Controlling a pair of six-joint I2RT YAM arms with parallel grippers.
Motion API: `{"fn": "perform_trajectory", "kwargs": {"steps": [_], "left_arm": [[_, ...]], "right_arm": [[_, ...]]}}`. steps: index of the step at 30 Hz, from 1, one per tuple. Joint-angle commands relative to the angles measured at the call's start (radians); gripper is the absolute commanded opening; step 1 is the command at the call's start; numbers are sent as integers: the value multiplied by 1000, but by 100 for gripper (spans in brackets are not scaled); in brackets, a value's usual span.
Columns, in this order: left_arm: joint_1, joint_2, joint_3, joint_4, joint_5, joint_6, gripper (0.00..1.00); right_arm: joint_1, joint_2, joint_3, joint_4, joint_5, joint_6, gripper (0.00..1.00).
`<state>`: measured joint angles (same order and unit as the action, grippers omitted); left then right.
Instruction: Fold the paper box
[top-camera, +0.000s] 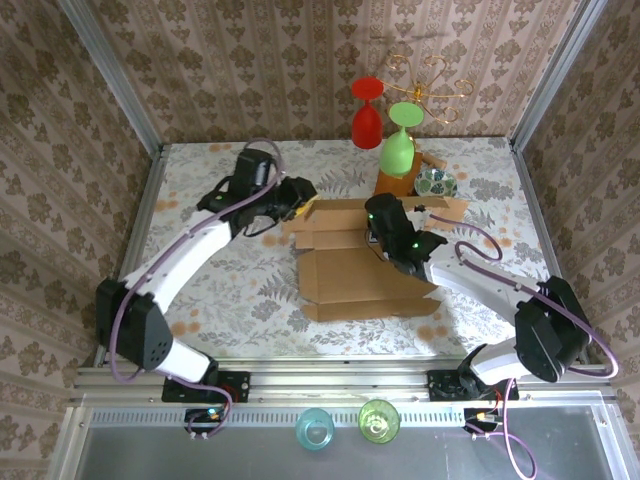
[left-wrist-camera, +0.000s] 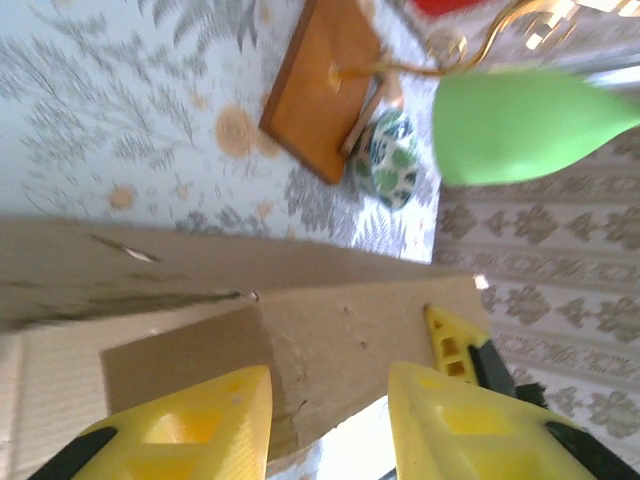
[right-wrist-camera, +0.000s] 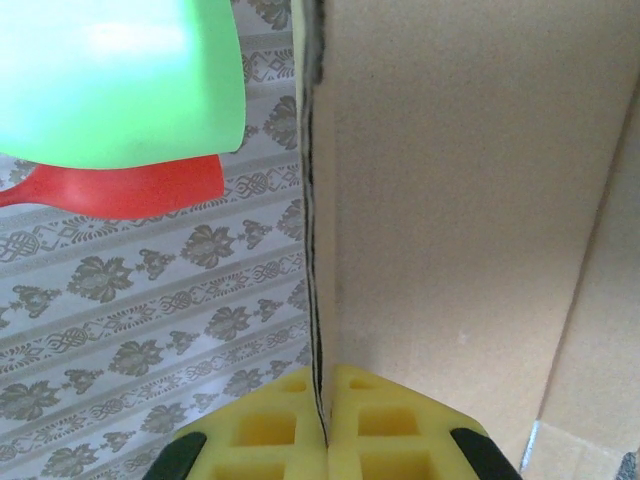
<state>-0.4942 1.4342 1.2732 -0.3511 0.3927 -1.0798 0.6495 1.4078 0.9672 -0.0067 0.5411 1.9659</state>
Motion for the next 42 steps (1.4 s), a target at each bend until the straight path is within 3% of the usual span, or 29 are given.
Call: {"fn": "perform_trajectory", "kwargs": {"steps": [1,4,7,11,14,21,26,32,34,42], "left_arm": [[140,-158,-55,-27,-37,37,37],[302,-250,-188,-42,16,36,32],[411,-274,-320,-26,73,68,23],[450,-223,-531,187,148,11,10],[416,-143,-635,398,176,-59,5],[258,76,-687,822,187,-161,4],[150,233,-723,1168,147,-292,9],[107,426,-756,1570,87,-449,15],[96,459,-754,1639,78,-471,15],[63,391,-767,1635,36,-387,21]], "right_arm": [[-7,-75,56,-98,22,21,0],[-6,-104,95,-183,26,32,0],[-7,-125,110,-214,26,54,0],[-7,-139,129,-238,29,68,0],[-7,-147,144,-255,25,72,0],[-11,-160,143,-274,33,89,0],[-17,-151,138,-266,27,110,0],[-19,-142,134,-257,22,119,0],[-19,-140,130,-252,20,120,0],[-19,-129,115,-237,9,125,0]]}}
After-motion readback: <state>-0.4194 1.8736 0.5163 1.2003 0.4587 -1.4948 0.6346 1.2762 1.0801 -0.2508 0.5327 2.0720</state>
